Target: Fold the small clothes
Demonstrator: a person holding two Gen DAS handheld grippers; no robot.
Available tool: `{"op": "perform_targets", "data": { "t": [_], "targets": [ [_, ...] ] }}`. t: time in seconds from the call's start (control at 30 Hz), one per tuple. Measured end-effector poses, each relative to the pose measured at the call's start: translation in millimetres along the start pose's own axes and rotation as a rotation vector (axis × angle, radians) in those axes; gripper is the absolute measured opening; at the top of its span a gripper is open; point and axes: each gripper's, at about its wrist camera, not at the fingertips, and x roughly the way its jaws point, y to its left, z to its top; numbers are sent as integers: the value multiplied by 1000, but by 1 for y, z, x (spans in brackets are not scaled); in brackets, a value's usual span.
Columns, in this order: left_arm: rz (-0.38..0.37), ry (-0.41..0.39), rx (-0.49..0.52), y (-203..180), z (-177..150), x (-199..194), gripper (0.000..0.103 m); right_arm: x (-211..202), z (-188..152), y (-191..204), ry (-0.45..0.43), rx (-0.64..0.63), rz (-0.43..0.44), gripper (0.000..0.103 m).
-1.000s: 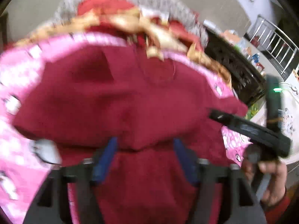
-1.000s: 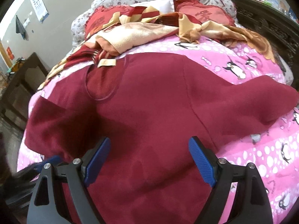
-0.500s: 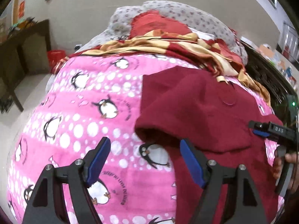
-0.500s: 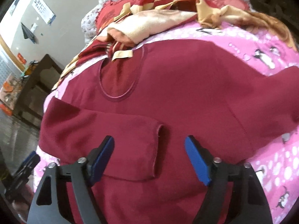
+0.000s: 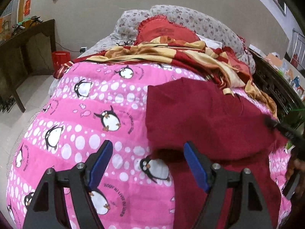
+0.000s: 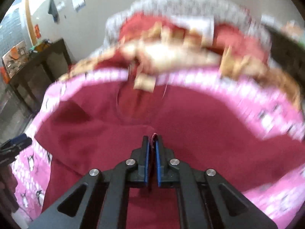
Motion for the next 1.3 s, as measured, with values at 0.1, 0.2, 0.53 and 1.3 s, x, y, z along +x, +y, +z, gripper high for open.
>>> {"op": "perform_targets", "data": {
  "t": [0.1,0.2,0.53,1.3],
  "targets": [
    [2,0,4,-6,2,5,80,-7,11,-21,-29,6,-89,32],
    [2,23,18,-17,1,18,81,21,6,-44,51,68,-123,32],
    [61,46,5,-28,20,66,81,5,-9,-83,37,203,-152,54],
    [124,87,-49,-16,29,95,86,21,-11,-68,86,158,-19,54]
  ]
}}
